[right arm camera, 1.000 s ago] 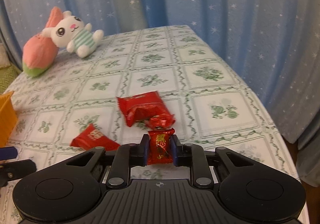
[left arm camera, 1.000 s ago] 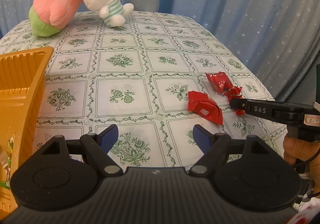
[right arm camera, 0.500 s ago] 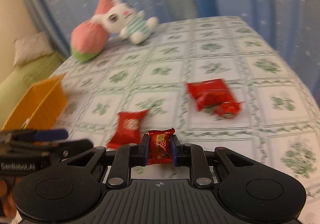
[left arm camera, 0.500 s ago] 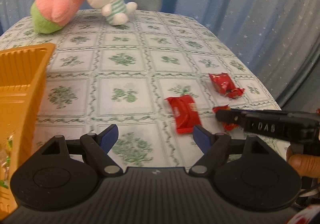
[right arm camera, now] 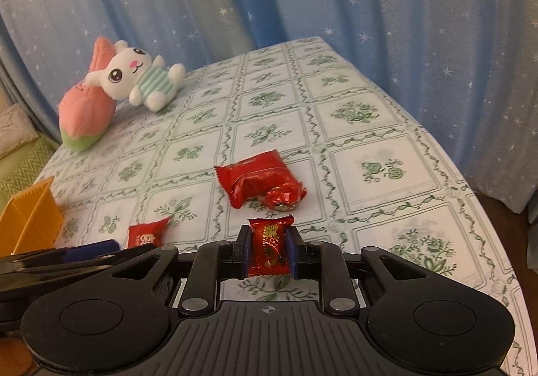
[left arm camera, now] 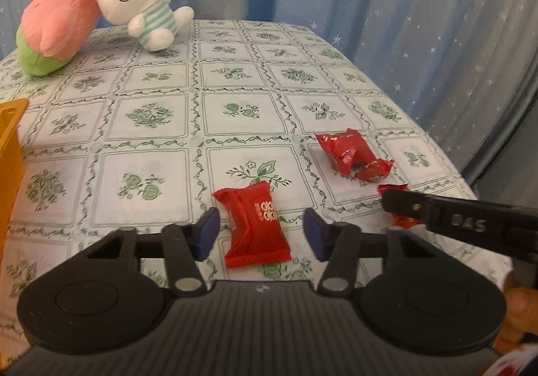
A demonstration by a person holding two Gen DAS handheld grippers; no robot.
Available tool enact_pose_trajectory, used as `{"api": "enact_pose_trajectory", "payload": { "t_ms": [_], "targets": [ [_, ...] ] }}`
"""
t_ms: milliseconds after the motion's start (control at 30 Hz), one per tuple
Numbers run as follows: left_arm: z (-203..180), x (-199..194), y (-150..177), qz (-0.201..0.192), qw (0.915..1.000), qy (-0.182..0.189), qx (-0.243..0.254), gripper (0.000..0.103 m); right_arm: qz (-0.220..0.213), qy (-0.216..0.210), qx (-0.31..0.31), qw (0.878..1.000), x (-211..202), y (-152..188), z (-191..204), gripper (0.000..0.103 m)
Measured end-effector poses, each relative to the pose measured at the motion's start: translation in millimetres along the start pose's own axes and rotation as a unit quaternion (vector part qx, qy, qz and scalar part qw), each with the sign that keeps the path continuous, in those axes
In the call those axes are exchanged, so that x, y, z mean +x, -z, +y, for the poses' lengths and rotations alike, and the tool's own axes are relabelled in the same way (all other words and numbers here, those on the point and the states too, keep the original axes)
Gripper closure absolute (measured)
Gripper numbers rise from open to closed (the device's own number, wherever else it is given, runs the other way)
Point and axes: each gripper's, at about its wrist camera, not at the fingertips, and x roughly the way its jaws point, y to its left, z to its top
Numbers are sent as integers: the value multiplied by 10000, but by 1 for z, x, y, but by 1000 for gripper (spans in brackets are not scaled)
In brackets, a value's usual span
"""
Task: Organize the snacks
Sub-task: 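Grasp a red candy with the right tool while the left tool grasps a red packet, then carry both red candies into the orange tray and open both tools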
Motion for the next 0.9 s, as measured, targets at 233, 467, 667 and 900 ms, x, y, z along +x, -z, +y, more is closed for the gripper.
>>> {"api": "enact_pose_trajectory", "payload": {
  "t_ms": [233, 467, 667, 900],
  "targets": [
    [-2, 10, 4, -34, 9998, -78, 181, 76, -8, 46, 81, 10000, 0, -1, -6, 81],
    [0, -13, 17, -53, 9998, 5, 199, 80, -19, 35, 95, 9999, -6, 0, -3, 81],
    [5, -47, 34, -51, 10000, 31, 46, 80, -41, 16, 17, 10000, -22, 5, 11, 81],
    [14, -97, 50, -163, 9998, 36, -133, 80, -53, -1, -96, 9999, -56, 33, 38, 81]
  ]
}}
